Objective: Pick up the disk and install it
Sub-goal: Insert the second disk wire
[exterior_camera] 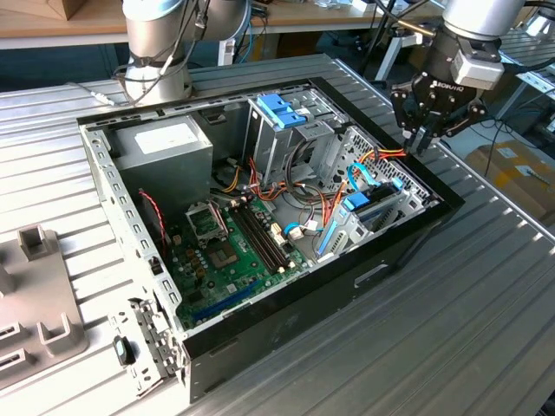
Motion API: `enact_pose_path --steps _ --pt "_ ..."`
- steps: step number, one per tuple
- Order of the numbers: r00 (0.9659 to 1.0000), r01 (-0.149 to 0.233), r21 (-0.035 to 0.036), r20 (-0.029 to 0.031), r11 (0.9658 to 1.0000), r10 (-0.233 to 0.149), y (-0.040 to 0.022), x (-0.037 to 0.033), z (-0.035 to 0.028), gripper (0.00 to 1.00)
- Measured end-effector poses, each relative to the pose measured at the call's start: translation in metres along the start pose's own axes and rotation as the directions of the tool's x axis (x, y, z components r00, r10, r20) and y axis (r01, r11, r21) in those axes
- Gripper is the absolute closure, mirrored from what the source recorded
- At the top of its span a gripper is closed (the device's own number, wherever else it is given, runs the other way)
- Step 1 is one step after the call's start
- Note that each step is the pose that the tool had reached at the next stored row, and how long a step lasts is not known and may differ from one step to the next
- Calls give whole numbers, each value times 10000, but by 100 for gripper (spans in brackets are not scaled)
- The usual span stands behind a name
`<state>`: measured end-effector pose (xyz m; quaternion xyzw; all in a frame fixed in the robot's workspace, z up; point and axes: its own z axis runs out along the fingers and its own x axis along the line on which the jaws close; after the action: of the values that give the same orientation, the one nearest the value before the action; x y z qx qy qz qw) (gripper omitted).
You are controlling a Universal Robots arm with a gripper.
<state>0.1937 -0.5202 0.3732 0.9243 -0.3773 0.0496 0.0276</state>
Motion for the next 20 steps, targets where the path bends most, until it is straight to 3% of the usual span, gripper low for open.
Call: enact_pose_path --steps 4,9,15,20 --pt "10000 8 -3 -4 10000 -8 15 -14 -17 71" --pt "10000 12 -9 -22 10000 -12 24 -31 27 71" --pt "10000 44 -3 -24 10000 -44 5 -55 34 71" --pt "9988 489 39 -43 9988 -489 -3 -63 52 71"
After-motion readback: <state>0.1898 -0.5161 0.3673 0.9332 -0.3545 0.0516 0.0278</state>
